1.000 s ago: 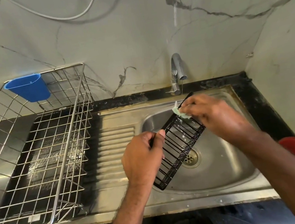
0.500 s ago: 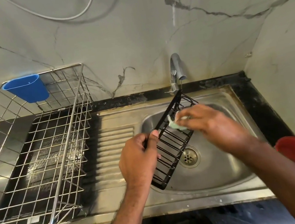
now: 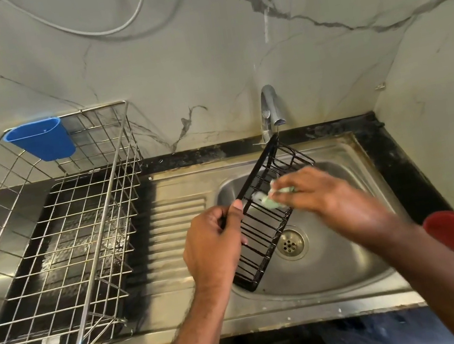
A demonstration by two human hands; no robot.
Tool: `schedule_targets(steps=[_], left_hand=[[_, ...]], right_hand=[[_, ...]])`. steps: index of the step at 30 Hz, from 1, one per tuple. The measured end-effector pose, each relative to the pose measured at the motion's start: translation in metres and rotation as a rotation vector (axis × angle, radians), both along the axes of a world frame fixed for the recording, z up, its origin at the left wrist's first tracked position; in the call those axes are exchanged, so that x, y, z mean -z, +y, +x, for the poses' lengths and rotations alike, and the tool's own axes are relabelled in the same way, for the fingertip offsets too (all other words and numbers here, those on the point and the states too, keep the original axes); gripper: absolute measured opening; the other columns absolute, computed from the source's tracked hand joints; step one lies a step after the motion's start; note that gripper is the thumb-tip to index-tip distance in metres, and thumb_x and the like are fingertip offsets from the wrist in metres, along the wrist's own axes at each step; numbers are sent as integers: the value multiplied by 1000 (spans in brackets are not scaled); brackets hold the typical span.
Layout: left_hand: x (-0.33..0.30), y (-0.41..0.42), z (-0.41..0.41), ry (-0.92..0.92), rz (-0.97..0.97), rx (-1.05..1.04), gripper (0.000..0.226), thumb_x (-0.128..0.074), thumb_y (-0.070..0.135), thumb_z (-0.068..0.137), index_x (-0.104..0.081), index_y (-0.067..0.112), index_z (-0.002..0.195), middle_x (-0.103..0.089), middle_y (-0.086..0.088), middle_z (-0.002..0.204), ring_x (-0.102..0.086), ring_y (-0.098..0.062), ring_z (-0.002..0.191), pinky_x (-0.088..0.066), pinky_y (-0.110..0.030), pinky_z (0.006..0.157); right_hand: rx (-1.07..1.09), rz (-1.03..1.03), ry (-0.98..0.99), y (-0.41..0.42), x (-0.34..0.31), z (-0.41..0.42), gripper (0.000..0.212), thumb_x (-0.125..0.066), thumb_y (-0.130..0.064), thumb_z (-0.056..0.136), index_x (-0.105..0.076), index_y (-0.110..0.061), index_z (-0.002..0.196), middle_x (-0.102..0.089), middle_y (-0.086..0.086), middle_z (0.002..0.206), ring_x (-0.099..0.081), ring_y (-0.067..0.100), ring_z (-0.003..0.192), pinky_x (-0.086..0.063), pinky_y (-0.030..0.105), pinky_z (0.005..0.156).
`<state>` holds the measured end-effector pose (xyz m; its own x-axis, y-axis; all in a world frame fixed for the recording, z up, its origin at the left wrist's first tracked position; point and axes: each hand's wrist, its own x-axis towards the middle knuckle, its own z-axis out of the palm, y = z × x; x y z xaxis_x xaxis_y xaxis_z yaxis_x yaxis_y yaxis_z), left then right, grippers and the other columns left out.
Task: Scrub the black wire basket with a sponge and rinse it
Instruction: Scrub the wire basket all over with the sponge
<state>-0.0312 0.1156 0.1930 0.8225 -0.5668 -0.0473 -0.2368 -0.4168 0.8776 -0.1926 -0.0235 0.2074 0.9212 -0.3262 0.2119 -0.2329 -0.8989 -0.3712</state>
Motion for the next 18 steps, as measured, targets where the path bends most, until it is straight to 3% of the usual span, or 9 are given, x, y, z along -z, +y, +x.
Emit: schedule_targets(steps=[4,8,14,16,18], left_hand=[[0,0,-1,7,1,-15,32,-66,55,88,-72,25,79,-69,5,54,-63,-11,44,-61,-36,63],[0,0,-4,23,-14,-22,30,-68,53,87,-72,24,79,-69,5,53,-63,-9,44,-62,-39,64],[0,5,-14,-30,-38,-14,39,-67,58,86,-71,22,72,-67,3,50,-55,0,36,-57,-30,56],[1,9,-16,-55,-31,-19,41,-66,61,85,-71,22,71,-67,4,50,-58,2,37,-55,-27,60],[2,13,-16,-68,-32,-33,43,-67,63,83,-71,22,69,-67,5,51,-62,1,42,-56,-27,68]], right_hand=[[231,-181,-97,-36,-3,-7,51,-65,13,83,-68,-14,126,-63,8,131,-58,23,116,-56,42,91],[300,-182,-220,-31,-8,-3,56,-63,26,76,-71,-6,122,-66,13,124,-61,30,111,-57,44,88],[527,49,-374,-36,-2,-6,31,-58,3,95,-69,-9,122,-68,9,119,-67,21,105,-53,28,92],[596,147,-337,-33,-2,-11,28,-58,-6,99,-67,-11,124,-69,9,117,-67,18,98,-54,28,86],[631,243,-273,-29,-5,-14,28,-57,-12,100,-66,-14,127,-71,3,102,-63,9,78,-49,20,71]])
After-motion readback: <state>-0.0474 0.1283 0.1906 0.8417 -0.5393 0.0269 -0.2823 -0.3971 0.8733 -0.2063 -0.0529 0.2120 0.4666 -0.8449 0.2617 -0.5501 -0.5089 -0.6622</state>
